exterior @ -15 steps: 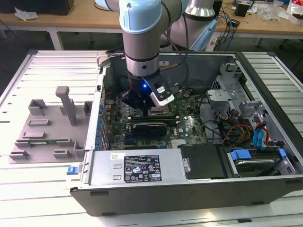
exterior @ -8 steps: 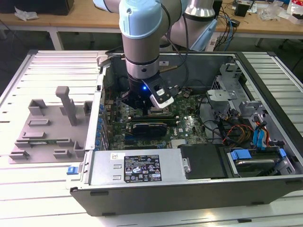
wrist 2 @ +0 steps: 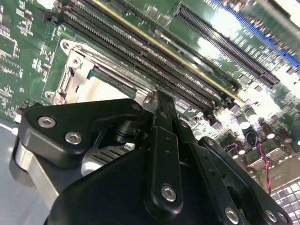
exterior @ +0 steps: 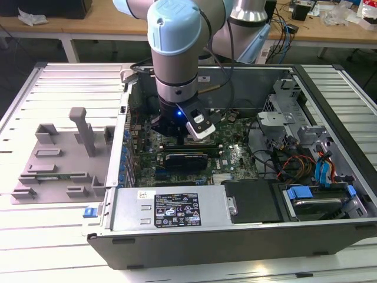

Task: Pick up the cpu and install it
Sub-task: 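Install the second cpu locking lever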

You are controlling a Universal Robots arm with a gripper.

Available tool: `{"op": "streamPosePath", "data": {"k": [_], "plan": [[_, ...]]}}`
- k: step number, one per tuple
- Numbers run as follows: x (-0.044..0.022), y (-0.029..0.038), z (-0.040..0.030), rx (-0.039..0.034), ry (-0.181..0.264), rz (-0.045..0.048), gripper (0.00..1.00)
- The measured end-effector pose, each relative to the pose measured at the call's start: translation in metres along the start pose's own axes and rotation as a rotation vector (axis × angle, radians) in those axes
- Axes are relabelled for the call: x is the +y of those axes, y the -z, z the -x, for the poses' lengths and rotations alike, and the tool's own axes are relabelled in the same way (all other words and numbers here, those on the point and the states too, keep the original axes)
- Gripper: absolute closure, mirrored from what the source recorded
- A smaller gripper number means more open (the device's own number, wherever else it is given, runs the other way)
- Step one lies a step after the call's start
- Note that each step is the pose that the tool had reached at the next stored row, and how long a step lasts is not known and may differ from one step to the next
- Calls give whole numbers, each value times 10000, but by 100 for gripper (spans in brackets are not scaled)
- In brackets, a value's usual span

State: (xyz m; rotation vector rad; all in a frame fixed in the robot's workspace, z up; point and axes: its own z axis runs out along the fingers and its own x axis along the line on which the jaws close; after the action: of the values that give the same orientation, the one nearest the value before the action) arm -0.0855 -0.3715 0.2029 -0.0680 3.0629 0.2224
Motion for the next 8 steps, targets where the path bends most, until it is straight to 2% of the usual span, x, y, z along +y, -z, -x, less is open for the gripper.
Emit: {"op": "streamPosePath", "data": {"k": [2, 4, 5, 8], "plan": [[-10, -19, -31, -12, -14, 217, 89], [-13, -26, -66, -18, -22, 331, 89], [-13, -29, -80, -21, -23, 374, 89], [-11, -9, -80, -19, -25, 370, 89]]}}
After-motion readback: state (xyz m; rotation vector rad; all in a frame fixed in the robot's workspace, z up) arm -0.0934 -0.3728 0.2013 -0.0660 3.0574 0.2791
